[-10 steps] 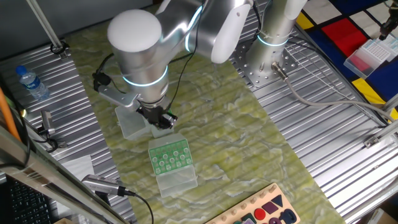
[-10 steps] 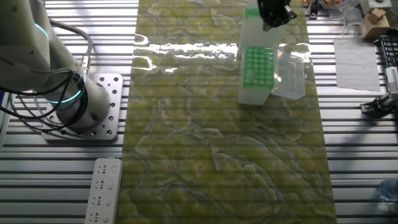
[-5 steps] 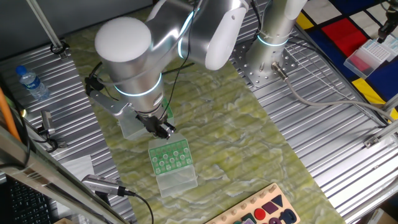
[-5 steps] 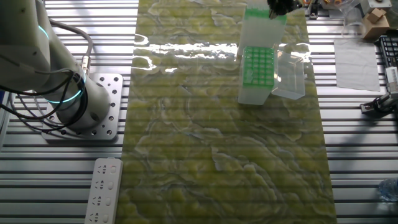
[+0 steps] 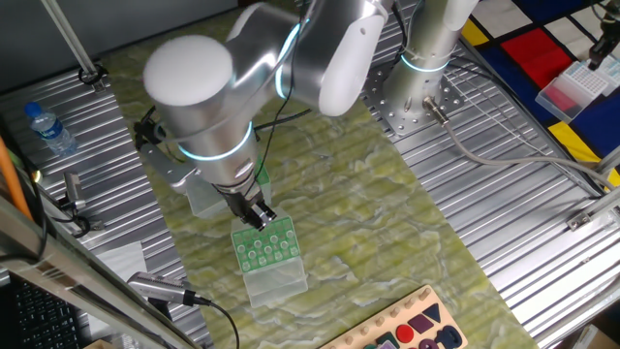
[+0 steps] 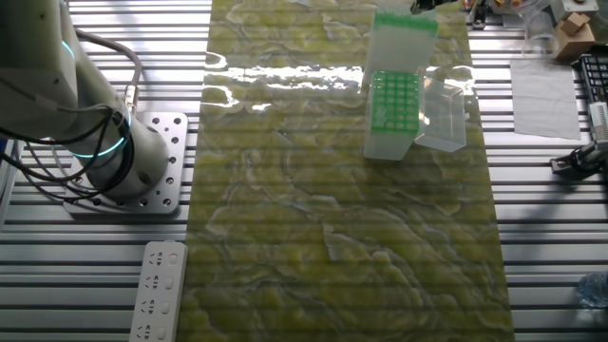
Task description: Transfer all large pipette tips from one holder to another
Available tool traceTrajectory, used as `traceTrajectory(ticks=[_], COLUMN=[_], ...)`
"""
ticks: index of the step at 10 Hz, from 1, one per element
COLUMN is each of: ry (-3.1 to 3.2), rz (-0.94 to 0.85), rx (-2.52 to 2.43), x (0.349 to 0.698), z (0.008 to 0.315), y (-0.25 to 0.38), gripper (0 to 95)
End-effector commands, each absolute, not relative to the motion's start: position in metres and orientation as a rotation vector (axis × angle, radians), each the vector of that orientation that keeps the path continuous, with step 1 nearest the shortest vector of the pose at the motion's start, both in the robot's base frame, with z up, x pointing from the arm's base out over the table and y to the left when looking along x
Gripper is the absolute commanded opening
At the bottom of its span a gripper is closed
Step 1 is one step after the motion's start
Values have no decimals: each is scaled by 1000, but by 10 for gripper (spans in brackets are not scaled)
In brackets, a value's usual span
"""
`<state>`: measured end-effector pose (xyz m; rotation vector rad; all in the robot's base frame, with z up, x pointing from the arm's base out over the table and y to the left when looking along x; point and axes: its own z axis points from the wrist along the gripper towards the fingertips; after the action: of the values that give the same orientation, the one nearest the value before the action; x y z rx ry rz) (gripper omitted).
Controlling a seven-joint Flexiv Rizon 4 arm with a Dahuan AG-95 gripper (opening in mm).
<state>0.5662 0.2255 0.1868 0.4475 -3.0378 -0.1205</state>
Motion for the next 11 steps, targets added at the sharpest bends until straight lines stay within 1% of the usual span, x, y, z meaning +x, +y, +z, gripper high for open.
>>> traceTrajectory(ticks=[1, 3, 6, 11], ry=[-2957, -2929, -2954, -2975], rz=[-77, -114, -222, -227], rx=[687, 790, 737, 610], x=[565, 565, 565, 565], z=[187, 187, 187, 187], y=[225, 225, 225, 225], gripper=[0, 0, 0, 0])
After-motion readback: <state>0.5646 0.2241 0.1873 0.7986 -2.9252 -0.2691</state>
